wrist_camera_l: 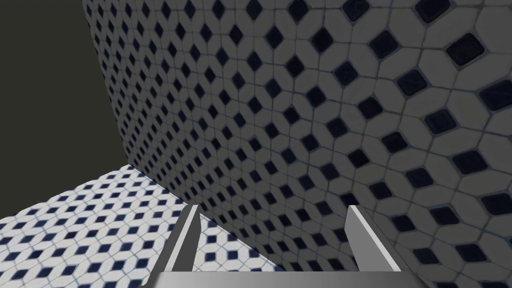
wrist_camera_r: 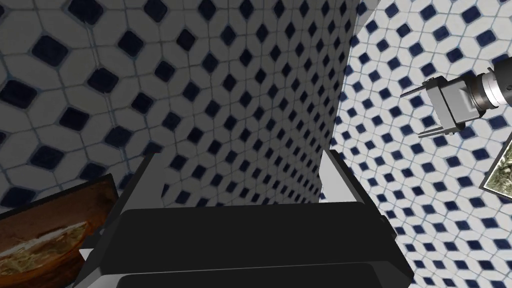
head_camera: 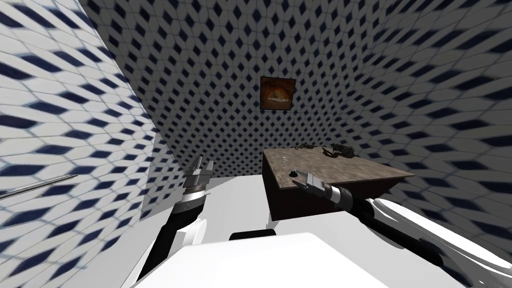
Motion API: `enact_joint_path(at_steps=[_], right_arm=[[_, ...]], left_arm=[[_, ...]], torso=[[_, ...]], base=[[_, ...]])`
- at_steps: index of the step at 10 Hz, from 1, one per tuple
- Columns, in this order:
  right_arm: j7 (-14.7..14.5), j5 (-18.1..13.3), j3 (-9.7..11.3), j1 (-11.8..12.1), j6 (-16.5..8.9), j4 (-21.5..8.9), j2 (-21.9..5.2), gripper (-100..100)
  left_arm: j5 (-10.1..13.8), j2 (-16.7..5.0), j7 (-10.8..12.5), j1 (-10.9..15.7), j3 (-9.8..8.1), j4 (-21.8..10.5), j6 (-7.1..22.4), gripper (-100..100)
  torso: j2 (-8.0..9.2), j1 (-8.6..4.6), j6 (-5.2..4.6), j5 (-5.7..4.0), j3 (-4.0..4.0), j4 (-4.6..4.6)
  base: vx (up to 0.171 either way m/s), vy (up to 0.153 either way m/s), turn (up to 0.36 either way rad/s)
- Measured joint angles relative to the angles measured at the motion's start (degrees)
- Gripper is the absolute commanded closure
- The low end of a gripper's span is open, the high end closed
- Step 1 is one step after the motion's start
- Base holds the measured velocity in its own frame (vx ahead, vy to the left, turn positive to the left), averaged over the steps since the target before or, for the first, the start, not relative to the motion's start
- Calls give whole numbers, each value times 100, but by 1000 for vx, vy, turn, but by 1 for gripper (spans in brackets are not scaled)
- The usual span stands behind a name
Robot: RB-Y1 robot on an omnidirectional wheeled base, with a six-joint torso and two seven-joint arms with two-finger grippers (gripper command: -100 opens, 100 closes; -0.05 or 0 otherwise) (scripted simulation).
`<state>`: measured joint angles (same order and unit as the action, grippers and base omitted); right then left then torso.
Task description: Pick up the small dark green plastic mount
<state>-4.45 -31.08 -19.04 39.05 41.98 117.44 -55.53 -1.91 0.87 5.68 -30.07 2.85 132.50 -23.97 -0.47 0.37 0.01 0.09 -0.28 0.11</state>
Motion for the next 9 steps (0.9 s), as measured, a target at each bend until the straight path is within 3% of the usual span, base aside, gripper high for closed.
enact_joint_path(at_steps=[9], right_arm=[[-443, -1410, -189, 432, 53, -491, -1366, -100]], left_arm=[[0, -1, 0, 0, 0, 0, 0, 0]], torso=[[-9, -22, 4, -5, -7, 3]], base=[[114, 85, -78]])
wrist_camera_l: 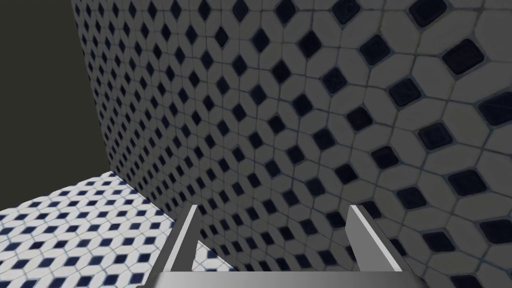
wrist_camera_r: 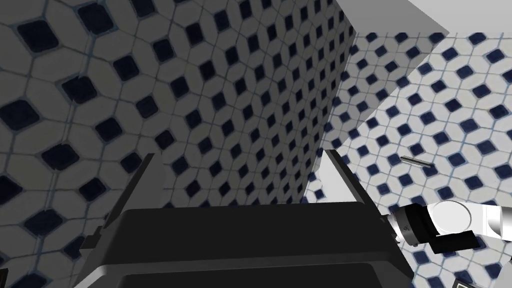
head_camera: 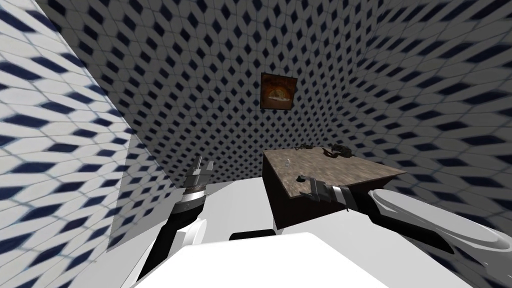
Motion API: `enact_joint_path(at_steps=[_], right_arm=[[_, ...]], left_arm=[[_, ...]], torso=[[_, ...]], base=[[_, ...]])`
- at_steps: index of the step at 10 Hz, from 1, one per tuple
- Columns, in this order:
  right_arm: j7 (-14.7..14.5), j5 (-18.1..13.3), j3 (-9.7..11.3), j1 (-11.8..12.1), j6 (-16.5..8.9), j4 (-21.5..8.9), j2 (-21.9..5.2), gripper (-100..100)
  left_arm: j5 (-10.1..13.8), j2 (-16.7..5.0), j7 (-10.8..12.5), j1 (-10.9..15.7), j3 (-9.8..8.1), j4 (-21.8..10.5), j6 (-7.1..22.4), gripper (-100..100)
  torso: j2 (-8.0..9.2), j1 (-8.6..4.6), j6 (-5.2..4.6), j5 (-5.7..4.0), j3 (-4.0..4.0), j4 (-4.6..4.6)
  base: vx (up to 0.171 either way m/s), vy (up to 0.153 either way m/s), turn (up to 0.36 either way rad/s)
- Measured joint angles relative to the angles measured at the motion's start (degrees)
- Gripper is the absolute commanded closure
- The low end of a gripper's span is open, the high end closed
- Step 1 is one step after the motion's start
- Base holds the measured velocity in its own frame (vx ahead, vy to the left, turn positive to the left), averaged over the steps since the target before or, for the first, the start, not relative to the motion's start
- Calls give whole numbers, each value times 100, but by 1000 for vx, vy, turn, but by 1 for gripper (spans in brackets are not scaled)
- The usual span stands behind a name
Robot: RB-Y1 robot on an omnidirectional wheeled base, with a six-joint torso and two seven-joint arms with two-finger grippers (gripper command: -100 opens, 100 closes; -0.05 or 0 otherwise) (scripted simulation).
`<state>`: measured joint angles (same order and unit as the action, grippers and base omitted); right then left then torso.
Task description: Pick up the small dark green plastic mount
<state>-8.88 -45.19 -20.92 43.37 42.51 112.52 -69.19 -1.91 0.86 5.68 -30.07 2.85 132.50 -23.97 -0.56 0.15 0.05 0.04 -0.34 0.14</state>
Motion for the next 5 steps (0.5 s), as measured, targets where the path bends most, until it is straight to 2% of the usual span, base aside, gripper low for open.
enact_joint_path(at_steps=[1, 3, 5], right_arm=[[-95, -169, -53, 137, 41, -69, -124, -100], [-160, -470, -68, 223, 50, -181, -423, -100], [-224, -760, -152, 406, 72, -246, -678, -100]], left_arm=[[0, 0, 0, -1, 0, 0, 0, 0], [0, 0, 0, -1, 0, 0, 0, 0], [0, 0, 0, -1, 0, 0, 0, 0]], torso=[[-4, 0, -3, 0, -1, 0], [-19, 1, -1, 0, -10, 3], [-13, -5, -1, -1, -7, 3]], base=[[114, 64, -56], [164, 75, -62], [121, 56, -61]])
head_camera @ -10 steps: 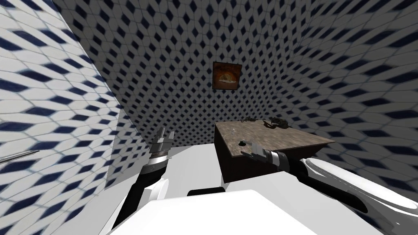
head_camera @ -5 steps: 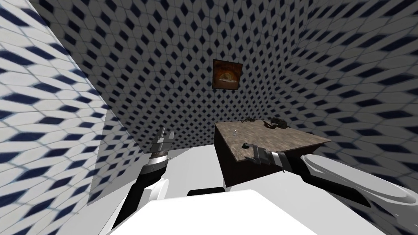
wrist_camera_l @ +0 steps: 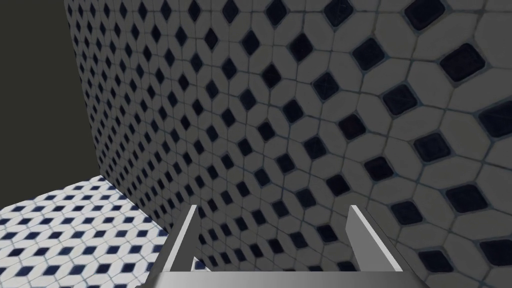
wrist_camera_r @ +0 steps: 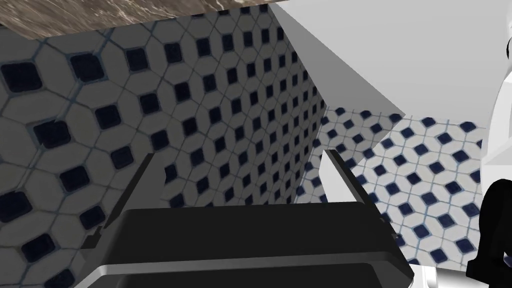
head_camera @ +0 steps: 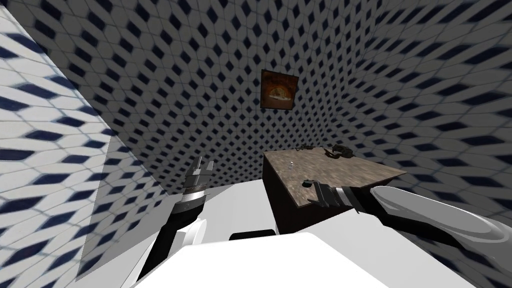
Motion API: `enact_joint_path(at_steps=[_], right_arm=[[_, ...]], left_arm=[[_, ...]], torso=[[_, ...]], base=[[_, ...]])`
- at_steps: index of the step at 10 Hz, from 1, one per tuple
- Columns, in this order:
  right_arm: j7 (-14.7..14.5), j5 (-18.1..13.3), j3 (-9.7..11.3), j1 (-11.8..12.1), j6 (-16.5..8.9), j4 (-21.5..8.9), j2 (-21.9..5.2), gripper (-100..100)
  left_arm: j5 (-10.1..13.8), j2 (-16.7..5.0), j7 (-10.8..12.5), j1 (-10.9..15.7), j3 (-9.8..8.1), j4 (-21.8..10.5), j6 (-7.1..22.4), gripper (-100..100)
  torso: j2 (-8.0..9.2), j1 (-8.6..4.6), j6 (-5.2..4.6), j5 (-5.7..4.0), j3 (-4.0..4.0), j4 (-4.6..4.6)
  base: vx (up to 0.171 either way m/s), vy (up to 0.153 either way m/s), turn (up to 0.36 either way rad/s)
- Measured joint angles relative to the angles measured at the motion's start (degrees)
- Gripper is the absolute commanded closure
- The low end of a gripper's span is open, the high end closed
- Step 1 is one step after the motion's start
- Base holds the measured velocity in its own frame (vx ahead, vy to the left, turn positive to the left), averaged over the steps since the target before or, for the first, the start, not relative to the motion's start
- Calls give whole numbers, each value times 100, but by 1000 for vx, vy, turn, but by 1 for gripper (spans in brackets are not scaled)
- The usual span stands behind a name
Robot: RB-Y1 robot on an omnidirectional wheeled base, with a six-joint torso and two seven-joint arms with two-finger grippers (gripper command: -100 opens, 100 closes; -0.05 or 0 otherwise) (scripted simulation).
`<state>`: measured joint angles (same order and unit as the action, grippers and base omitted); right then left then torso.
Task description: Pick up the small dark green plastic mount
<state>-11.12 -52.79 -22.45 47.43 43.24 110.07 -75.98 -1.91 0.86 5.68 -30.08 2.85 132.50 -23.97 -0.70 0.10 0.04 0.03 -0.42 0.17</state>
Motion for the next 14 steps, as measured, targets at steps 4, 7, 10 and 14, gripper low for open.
enact_joint_path(at_steps=[4, 7, 10, 14], right_arm=[[-208, -606, 100, 187, 7, -242, -412, -100], [-319, -1007, 176, 314, -1, -378, -676, -100], [-430, -1442, 177, 570, 12, -493, -914, -100], [-651, -2026, 317, 853, 43, -755, -1239, -100]], left_arm=[[0, 0, 0, 0, 0, 0, 0, 0], [0, 0, 0, 1, 0, 0, 0, 0], [0, -1, 0, 0, -1, 0, 0, 0], [0, -1, 0, 0, 0, 0, 0, 0]], torso=[[1, -12, -1, -3, 1, 0], [9, -17, 2, -5, 3, -1], [8, -28, -1, -7, 4, -2], [-13, -21, 1, -6, -8, 3]], base=[[134, 41, -60], [141, 40, -49], [151, 17, -62], [159, 21, -47]])
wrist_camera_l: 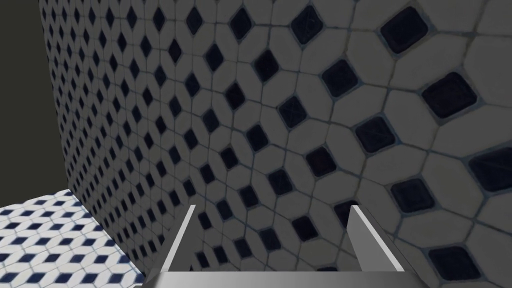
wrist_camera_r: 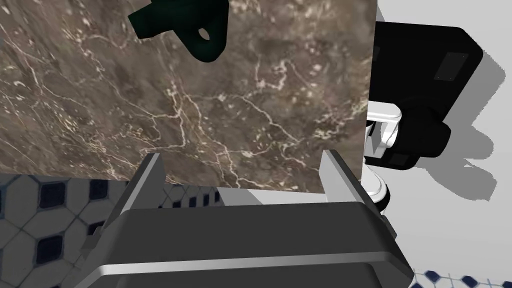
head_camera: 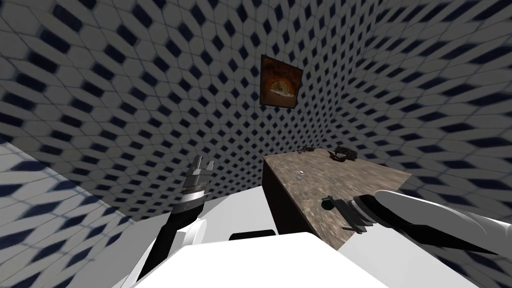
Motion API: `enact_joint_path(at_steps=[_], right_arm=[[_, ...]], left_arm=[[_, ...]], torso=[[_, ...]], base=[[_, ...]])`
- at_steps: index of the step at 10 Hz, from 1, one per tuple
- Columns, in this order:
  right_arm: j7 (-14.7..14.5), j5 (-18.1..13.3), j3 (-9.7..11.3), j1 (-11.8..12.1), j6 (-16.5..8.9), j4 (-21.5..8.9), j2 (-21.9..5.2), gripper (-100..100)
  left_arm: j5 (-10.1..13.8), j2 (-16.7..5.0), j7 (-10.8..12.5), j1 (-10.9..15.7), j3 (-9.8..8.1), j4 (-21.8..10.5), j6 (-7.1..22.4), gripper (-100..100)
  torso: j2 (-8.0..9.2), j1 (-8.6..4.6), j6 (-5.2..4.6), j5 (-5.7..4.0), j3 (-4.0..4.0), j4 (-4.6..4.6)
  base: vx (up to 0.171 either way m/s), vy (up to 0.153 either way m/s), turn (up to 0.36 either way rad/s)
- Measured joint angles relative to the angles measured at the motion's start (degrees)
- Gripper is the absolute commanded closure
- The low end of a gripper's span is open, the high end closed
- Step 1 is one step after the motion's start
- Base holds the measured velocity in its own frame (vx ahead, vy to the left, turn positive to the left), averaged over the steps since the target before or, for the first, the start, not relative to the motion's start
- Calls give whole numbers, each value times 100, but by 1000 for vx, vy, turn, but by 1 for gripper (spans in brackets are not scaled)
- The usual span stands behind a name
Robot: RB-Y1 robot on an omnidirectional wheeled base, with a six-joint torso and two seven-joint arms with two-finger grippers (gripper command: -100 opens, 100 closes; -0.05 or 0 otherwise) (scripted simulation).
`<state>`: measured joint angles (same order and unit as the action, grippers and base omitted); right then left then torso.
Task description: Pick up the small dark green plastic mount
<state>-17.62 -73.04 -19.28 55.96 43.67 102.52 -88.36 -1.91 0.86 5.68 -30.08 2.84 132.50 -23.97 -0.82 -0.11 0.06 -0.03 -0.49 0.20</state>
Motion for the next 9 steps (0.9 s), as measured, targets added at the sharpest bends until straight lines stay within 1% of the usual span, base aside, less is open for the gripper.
enact_joint_path(at_steps=[1, 2, 3, 4, 5, 7, 8, 9], right_arm=[[12, -123, -21, 72, 1, 7, -47, -100], [61, -315, 34, 150, -49, 40, -114, -100], [48, -477, 47, 247, -50, -2, -168, -100], [40, -632, 103, 305, -43, -43, -248, -100], [-55, -760, 47, 461, 2, -108, -220, -100], [-119, -883, 152, 485, 7, -174, -280, -100], [-115, -987, 265, 499, -31, -192, -316, -100], [-114, -999, 279, 500, -43, -195, -318, 0]], left_arm=[[0, 0, 0, 1, 0, 0, 0, 0], [0, 0, 0, 1, 0, 0, 0, 0], [0, 0, 0, 1, 0, 0, 0, 0], [0, 0, 0, 0, 0, 0, 0, 0], [0, 0, 0, 0, 0, 0, 0, 0], [0, 0, 0, 2, 0, 0, 0, 0], [0, 0, 0, 1, 0, 0, 0, 0], [0, 0, 0, 2, 0, 0, 0, 0]], torso=[[8, -4, 2, 0, 3, 0], [17, -12, 0, -3, 9, -3], [18, -16, 0, -4, 9, -3], [3, -18, 1, -4, 1, 0], [-4, -15, 0, -4, -3, 2], [38, -14, 0, -3, 20, -7], [40, -17, 0, -4, 22, -8], [53, -15, 1, -4, 29, -11]], base=[[127, -10, -31], [141, -14, -52], [193, -16, -60], [213, -3, -35], [119, 5, -15], [74, -8, -26], [43, -5, -5], [7, -1, 3]])
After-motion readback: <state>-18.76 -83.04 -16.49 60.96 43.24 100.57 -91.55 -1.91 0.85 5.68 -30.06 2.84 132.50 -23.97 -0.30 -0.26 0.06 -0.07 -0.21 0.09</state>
